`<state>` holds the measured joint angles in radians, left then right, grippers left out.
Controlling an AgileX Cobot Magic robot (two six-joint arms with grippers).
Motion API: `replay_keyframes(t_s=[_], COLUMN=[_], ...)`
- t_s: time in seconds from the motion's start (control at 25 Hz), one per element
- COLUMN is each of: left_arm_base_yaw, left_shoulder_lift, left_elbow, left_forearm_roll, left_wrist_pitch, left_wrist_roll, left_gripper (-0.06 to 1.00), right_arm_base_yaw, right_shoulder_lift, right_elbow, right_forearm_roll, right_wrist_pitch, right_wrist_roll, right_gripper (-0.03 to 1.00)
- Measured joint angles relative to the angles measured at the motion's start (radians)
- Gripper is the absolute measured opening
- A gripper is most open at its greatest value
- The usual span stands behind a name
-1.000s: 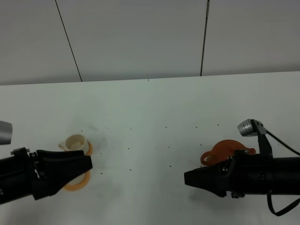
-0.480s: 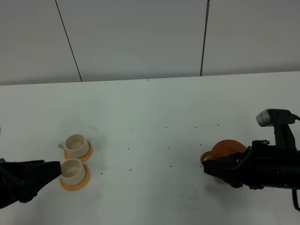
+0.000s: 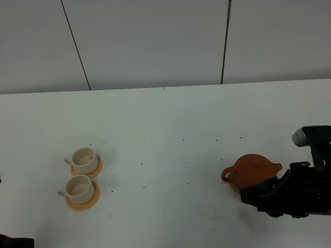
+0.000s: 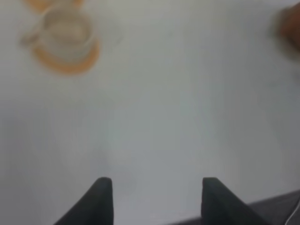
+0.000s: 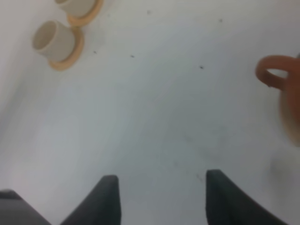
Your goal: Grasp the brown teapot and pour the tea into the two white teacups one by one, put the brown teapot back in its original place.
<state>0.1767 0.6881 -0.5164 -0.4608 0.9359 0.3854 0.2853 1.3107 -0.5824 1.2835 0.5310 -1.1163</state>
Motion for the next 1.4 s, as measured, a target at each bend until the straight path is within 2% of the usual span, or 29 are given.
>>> replay_keyframes(t_s=[0.12, 0.4, 0.6, 0.8, 1.16, 1.4], left_arm_base_yaw=[0.000, 0.000, 0.000, 0.000, -0.023, -0.051], left_shoulder_lift=[-0.001, -0.002, -0.002, -0.004, -0.022, -0.179], left_elbow=[-0.035, -0.041, -0.041, -0.041, -0.041, -0.041], left_forearm_roll=[0.053, 0.094, 0.191, 0.275, 0.283, 0.329], left_wrist_pitch=[0.077, 0.199, 0.243, 0.251, 0.252, 0.253], left_wrist_roll=[-0.025, -0.073, -0.145, -0.178, -0.177, -0.157], left_gripper=[0.49, 0.49, 0.49, 0.49, 0.49, 0.49], right_arm_base_yaw=[0.000, 0.000, 0.000, 0.000, 0.000, 0.000], right_shoulder_lift=[-0.006, -0.006, -0.006, -0.006, -0.006, -0.006], right_elbow=[0.000, 0.000, 0.000, 0.000, 0.000, 0.000], right_forearm_roll=[-0.059, -0.153, -0.197, -0.215, -0.226, -0.227], right_wrist_pitch=[-0.001, 0.010, 0.019, 0.019, 0.018, 0.018], right_wrist_roll=[0.062, 0.152, 0.188, 0.195, 0.198, 0.192], right_gripper=[0.41, 0.41, 0.41, 0.41, 0.41, 0.41])
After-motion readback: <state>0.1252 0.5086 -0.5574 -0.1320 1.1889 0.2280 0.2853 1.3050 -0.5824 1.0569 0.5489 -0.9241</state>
